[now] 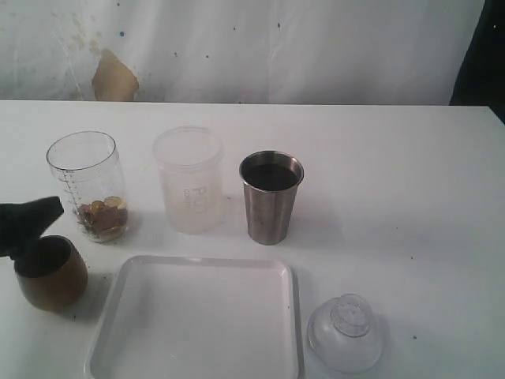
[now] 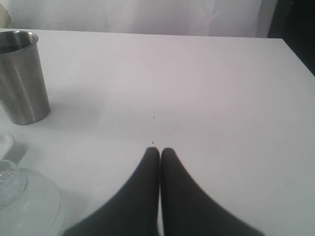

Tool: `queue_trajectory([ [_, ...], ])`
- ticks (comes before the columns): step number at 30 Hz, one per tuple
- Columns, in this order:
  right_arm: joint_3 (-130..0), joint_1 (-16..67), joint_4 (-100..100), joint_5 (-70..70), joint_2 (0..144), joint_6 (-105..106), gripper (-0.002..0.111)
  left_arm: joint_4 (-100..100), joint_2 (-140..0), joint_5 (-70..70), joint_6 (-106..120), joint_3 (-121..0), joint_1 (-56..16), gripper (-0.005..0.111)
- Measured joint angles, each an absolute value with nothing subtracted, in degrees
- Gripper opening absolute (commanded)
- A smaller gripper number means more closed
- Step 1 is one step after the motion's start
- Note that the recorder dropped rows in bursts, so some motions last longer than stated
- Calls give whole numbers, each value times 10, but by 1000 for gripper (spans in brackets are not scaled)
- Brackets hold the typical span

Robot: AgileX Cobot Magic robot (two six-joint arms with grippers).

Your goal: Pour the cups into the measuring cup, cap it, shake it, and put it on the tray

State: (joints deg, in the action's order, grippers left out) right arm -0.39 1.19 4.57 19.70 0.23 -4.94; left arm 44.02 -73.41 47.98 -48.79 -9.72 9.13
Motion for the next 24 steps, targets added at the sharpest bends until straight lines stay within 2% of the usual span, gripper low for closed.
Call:
queue_trajectory([
  [1,-4,12,46,197,2,-49,0,437,-716,481,-508,-97,91,75],
  [5,-4,18,46,197,2,-49,0,433,-647,460,-548,-97,91,1],
  [11,-4,23,46,197,2,-49,0,456,-535,358,-595,-97,90,0],
  [16,-4,23,46,197,2,-49,0,463,-427,120,-676,-113,84,0],
  [19,-4,23,46,197,2,-49,0,464,-378,0,-695,-127,59,0],
  [24,-4,23,46,197,2,-49,0,464,-316,-88,-695,-149,-5,0],
])
